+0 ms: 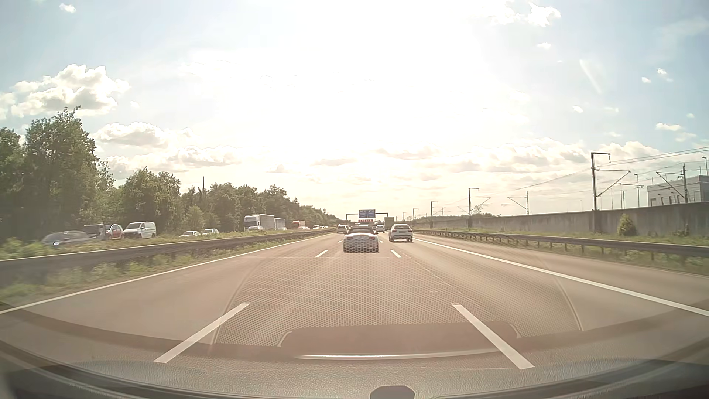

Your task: Follow the waypoints while adhering to traffic rules and regulations

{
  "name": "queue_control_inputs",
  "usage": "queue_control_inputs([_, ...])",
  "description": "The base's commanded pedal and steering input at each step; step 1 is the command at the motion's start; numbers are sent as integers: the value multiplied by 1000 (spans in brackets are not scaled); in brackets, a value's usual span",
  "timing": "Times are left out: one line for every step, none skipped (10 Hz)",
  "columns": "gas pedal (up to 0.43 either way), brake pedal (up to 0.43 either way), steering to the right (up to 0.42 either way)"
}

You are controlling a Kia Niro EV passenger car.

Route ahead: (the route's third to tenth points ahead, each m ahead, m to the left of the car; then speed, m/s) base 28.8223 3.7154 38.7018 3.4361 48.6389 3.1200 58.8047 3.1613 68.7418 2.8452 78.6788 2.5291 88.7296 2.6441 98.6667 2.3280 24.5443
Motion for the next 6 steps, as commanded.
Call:
queue_control_inputs([118,0,-3])
queue_control_inputs([118,0,-3])
queue_control_inputs([130,0,-3])
queue_control_inputs([130,0,-3])
queue_control_inputs([130,0,-3])
queue_control_inputs([130,0,-3])
